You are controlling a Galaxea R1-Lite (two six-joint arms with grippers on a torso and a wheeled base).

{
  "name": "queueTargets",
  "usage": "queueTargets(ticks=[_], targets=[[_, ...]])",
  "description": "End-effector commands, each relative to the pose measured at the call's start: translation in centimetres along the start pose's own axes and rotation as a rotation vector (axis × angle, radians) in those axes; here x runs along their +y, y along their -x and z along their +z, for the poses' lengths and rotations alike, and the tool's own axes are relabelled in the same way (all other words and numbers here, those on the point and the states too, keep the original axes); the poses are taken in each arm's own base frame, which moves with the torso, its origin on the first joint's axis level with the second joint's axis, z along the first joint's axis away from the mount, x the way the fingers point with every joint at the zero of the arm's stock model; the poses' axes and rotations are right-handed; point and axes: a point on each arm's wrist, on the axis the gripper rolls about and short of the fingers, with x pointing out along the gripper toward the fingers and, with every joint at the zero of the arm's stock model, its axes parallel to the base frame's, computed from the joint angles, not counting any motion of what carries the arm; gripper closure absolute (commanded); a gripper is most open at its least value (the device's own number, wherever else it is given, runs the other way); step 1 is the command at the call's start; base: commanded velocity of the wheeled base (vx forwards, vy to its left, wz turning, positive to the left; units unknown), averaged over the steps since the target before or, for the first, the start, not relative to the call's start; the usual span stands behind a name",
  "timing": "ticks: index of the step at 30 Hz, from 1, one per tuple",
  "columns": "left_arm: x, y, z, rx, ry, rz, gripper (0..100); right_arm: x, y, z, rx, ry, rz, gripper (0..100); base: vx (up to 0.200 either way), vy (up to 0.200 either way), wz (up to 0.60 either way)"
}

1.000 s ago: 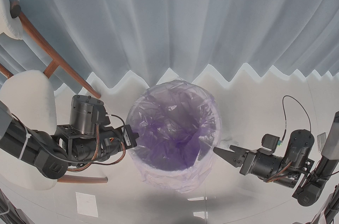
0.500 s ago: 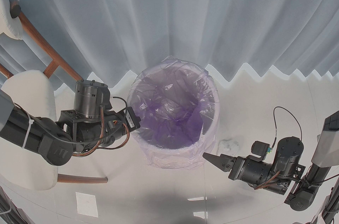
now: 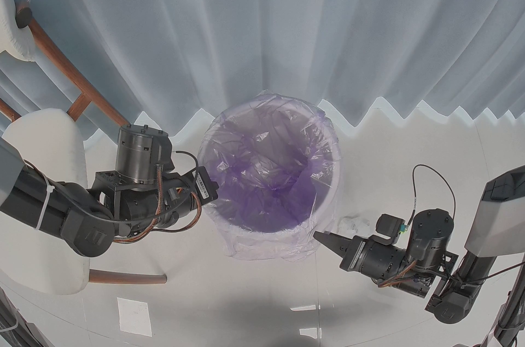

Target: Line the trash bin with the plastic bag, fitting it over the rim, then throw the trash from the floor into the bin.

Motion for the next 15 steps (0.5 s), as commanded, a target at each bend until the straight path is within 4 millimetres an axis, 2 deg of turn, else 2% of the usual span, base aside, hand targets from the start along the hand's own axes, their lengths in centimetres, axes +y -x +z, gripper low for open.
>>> queueTargets(ticks=[1, 10, 15], targets=[[0.0, 0.1, 0.0, 0.0, 0.002, 0.001, 100, -0.6, -1.4, -0.3, -0.007, 0.001, -0.006, 100, 0.0, 0.0, 0.0], [-0.1, 0.4, 0.2, -0.008, 0.021, -0.009, 100, -2.1, -1.8, -1.3, 0.031, 0.005, -0.064, 100, 0.0, 0.0, 0.0], [-0.3, 0.7, 0.3, -0.014, 0.049, -0.015, 100, -2.4, -2.4, -0.8, -0.003, 0.007, -0.079, 100, 0.0, 0.0, 0.0]])
